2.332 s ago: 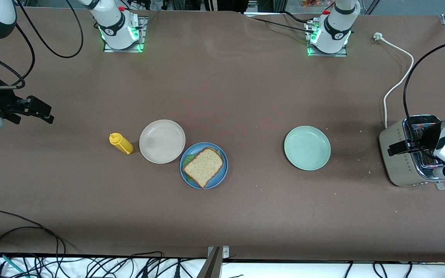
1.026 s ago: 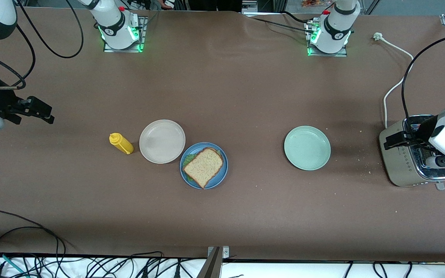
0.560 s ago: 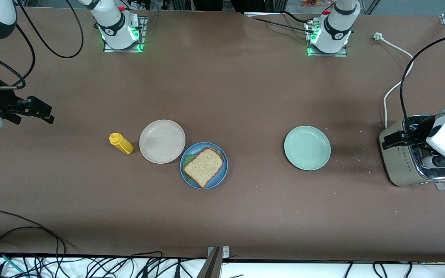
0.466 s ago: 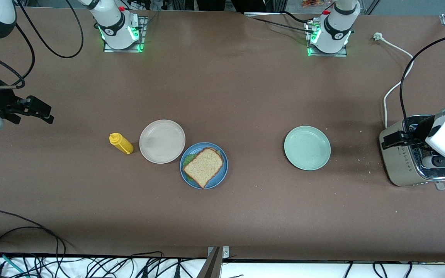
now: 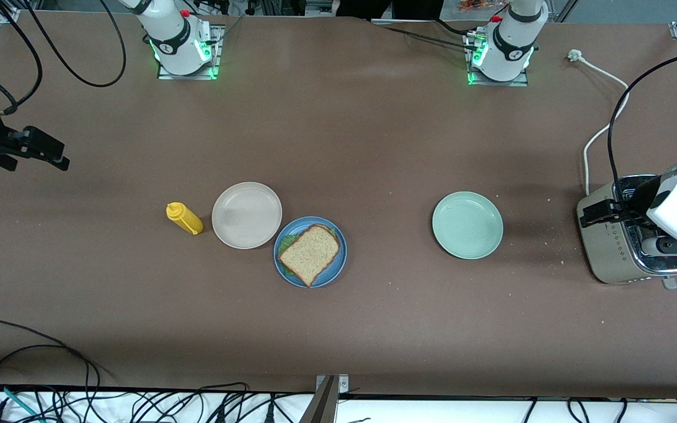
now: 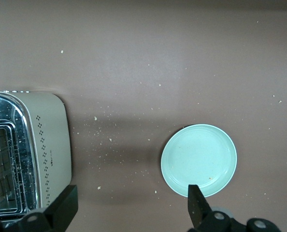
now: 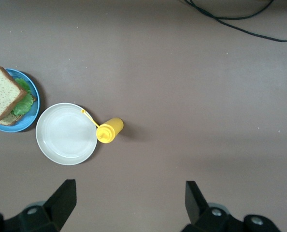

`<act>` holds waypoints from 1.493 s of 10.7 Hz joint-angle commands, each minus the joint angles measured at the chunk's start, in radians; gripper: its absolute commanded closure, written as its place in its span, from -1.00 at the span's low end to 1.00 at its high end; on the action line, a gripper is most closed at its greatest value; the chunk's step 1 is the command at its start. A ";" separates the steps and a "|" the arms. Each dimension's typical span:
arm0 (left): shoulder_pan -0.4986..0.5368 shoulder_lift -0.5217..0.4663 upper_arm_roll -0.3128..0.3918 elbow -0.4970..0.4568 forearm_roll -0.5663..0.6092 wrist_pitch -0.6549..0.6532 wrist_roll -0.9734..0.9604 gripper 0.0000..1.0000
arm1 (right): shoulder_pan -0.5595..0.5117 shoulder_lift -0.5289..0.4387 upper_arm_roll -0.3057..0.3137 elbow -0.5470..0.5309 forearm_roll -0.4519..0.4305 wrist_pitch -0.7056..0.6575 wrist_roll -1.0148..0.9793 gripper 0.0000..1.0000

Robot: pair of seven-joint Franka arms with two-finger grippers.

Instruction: Make sandwich in blue plate with both arms

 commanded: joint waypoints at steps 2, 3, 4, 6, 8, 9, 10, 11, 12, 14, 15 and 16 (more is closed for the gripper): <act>0.005 -0.023 0.000 -0.021 -0.008 0.012 0.027 -1.00 | 0.005 -0.007 0.026 0.070 -0.032 -0.090 0.089 -1.00; 0.005 -0.025 0.000 -0.021 -0.008 0.012 0.025 -1.00 | -0.002 0.016 0.023 0.070 -0.037 -0.087 0.091 -1.00; 0.005 -0.025 0.000 -0.022 -0.008 0.011 0.025 -1.00 | -0.001 0.030 0.025 0.070 -0.036 -0.075 0.085 -1.00; 0.007 -0.022 0.000 -0.022 -0.008 0.012 0.028 -1.00 | 0.008 0.045 0.031 0.070 -0.033 -0.072 0.096 -1.00; 0.010 -0.022 0.000 -0.021 -0.007 0.012 0.030 -1.00 | 0.021 0.045 0.034 0.073 -0.028 -0.061 0.097 -1.00; 0.010 -0.020 0.000 -0.021 -0.008 0.012 0.030 -1.00 | 0.028 0.045 0.035 0.074 -0.037 -0.040 0.099 -1.00; 0.010 -0.020 0.000 -0.021 -0.007 0.014 0.030 -1.00 | 0.030 0.048 0.035 0.074 -0.036 -0.018 0.099 -1.00; 0.010 -0.020 0.000 -0.021 -0.007 0.014 0.030 -1.00 | 0.031 0.060 0.035 0.074 -0.037 0.003 0.099 -1.00; 0.010 -0.019 0.000 -0.021 -0.007 0.014 0.030 -1.00 | 0.030 0.065 0.035 0.074 -0.037 0.005 0.099 -1.00; 0.010 -0.016 0.002 -0.019 -0.007 0.015 0.030 -1.00 | 0.025 0.065 0.031 0.074 -0.039 0.003 0.097 -1.00; 0.010 -0.016 0.002 -0.019 -0.007 0.015 0.030 -1.00 | 0.022 0.065 0.028 0.074 -0.040 0.005 0.096 -1.00; 0.010 -0.016 0.002 -0.021 -0.007 0.015 0.030 -1.00 | 0.021 0.065 0.028 0.074 -0.040 0.006 0.097 -1.00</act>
